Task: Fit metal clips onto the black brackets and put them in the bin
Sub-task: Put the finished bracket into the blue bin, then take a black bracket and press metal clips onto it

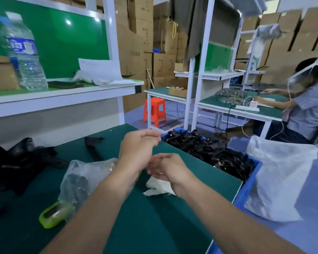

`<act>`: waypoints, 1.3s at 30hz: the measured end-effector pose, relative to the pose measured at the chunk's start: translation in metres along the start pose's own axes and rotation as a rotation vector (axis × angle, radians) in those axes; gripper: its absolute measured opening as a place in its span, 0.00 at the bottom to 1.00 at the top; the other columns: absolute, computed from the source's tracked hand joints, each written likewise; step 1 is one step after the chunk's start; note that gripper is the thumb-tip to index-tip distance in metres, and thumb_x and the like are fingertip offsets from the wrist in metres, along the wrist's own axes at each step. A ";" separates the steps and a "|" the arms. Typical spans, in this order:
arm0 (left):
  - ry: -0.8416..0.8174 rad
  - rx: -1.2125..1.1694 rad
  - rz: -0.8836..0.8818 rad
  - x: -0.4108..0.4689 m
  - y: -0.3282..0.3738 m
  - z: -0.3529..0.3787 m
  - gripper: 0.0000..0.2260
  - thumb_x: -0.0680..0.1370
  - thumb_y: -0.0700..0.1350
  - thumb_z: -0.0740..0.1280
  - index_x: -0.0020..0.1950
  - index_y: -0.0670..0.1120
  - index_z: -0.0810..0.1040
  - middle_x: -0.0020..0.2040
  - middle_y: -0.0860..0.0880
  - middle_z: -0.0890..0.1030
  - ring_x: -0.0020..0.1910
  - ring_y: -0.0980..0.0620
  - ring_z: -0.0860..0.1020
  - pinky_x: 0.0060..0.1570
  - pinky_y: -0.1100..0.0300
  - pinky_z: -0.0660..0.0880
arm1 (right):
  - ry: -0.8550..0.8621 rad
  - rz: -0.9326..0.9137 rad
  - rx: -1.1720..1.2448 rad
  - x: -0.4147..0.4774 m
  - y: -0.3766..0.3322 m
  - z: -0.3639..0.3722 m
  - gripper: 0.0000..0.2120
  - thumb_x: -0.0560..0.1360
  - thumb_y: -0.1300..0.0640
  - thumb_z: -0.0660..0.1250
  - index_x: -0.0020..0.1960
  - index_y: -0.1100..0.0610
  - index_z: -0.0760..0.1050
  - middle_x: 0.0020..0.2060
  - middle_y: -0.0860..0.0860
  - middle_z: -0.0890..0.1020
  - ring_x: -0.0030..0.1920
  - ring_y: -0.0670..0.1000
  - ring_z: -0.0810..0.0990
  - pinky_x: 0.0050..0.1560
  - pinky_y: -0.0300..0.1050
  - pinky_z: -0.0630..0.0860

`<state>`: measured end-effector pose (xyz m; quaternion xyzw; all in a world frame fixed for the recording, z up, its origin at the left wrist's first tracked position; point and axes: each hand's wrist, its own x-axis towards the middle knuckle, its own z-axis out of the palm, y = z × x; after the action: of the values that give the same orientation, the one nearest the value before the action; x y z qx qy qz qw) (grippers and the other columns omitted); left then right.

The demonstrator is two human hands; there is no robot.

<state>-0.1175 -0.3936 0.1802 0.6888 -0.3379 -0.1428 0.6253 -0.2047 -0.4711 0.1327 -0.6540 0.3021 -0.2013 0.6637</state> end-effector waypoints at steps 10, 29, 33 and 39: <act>0.515 0.101 0.028 -0.065 -0.058 -0.195 0.15 0.74 0.38 0.70 0.41 0.60 0.86 0.38 0.57 0.87 0.40 0.60 0.83 0.43 0.63 0.76 | -0.486 -0.086 -0.288 -0.042 -0.033 0.143 0.07 0.77 0.67 0.66 0.49 0.67 0.83 0.40 0.61 0.83 0.41 0.54 0.82 0.47 0.51 0.85; 0.375 0.969 -0.329 -0.166 -0.202 -0.316 0.12 0.82 0.49 0.63 0.63 0.59 0.80 0.61 0.58 0.77 0.61 0.54 0.72 0.63 0.57 0.68 | -0.404 -0.274 -1.088 0.090 0.040 0.417 0.34 0.82 0.55 0.63 0.83 0.56 0.52 0.81 0.55 0.60 0.76 0.59 0.65 0.71 0.50 0.70; 0.364 0.951 -0.295 -0.166 -0.209 -0.319 0.09 0.83 0.48 0.62 0.61 0.56 0.77 0.57 0.57 0.75 0.58 0.53 0.71 0.59 0.58 0.67 | -0.325 -0.349 -1.250 0.129 0.064 0.434 0.38 0.79 0.46 0.69 0.81 0.55 0.55 0.79 0.58 0.57 0.79 0.63 0.55 0.77 0.54 0.62; 0.434 0.950 -0.264 -0.170 -0.216 -0.320 0.11 0.84 0.46 0.57 0.45 0.51 0.76 0.46 0.55 0.75 0.47 0.52 0.71 0.54 0.54 0.70 | -0.104 -0.436 -1.188 0.131 0.078 0.427 0.25 0.73 0.54 0.75 0.64 0.56 0.68 0.65 0.56 0.69 0.65 0.62 0.70 0.48 0.51 0.70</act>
<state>0.0186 -0.0416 -0.0083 0.9462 -0.1386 0.0940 0.2769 0.1655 -0.2340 0.0208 -0.9661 0.1897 -0.0980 0.1453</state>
